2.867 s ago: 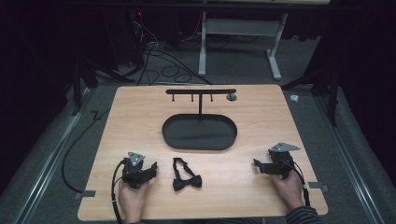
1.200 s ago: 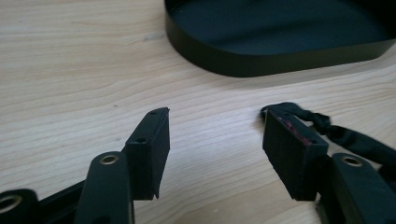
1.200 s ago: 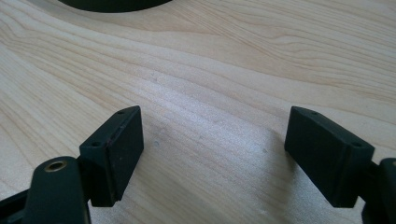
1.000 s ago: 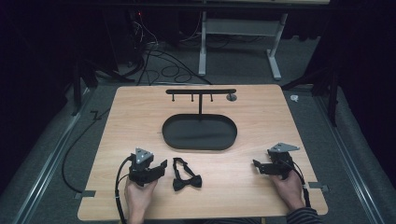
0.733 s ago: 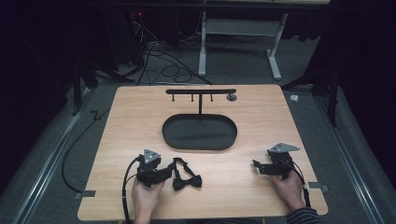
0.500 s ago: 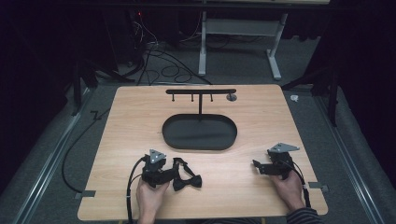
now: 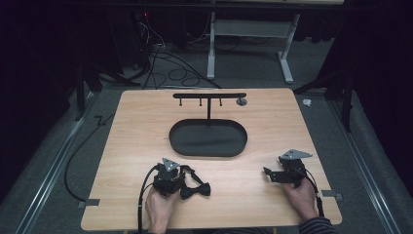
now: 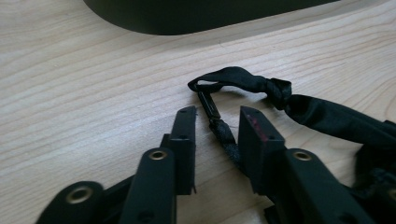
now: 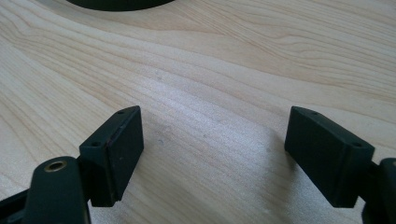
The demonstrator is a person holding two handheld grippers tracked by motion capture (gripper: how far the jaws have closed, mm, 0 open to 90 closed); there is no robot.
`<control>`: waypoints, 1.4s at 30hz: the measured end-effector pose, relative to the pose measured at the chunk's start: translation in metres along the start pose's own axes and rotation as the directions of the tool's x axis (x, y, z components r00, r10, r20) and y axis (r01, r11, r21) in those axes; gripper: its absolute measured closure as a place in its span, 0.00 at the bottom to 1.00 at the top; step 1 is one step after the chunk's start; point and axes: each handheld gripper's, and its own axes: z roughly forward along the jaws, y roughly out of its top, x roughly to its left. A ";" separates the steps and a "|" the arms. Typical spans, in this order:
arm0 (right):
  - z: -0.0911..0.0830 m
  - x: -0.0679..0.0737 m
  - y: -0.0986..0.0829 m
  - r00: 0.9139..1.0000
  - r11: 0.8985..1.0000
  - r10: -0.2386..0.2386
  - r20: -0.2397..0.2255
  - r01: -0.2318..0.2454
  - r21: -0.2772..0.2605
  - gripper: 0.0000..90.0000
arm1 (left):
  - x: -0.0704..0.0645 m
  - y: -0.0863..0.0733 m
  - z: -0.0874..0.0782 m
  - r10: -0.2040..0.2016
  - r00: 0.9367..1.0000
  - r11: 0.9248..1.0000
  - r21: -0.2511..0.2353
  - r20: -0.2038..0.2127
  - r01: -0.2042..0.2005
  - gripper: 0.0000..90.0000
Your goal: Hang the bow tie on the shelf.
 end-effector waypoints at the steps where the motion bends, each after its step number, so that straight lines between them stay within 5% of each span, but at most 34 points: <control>1: 0.000 0.000 0.000 1.000 1.000 0.000 0.000 0.000 0.000 0.23 | -0.001 0.000 0.000 0.016 1.000 1.000 0.001 -0.019 -0.016 0.81; 6: 0.000 0.000 0.000 1.000 1.000 0.000 0.001 0.000 0.000 0.23 | -0.005 0.002 0.001 0.045 0.998 0.999 0.015 -0.034 -0.044 0.96; 16: 0.000 0.000 0.000 1.000 1.000 -0.002 -0.001 0.002 0.000 0.23 | 0.001 0.002 -0.001 0.022 1.000 1.000 0.000 0.021 -0.022 0.98; 23: 0.000 0.000 0.000 1.000 1.000 -0.002 -0.002 0.002 0.000 0.23 | -0.003 0.019 -0.024 0.052 0.998 0.996 -0.074 0.041 -0.049 0.98; 29: 0.000 0.000 0.000 1.000 1.000 -0.007 -0.005 0.007 0.001 0.23 | -0.004 0.031 -0.038 0.057 0.994 0.991 -0.128 0.093 -0.045 0.98; 32: 0.000 0.000 0.000 1.000 1.000 -0.006 -0.004 0.006 0.000 0.23 | -0.002 0.039 -0.044 0.049 0.986 0.989 -0.145 0.158 -0.026 0.98; 42: 0.000 0.000 0.000 1.000 1.000 -0.008 -0.007 0.008 0.001 0.23 | -0.005 0.065 -0.064 0.095 0.986 0.983 -0.168 0.138 -0.071 0.98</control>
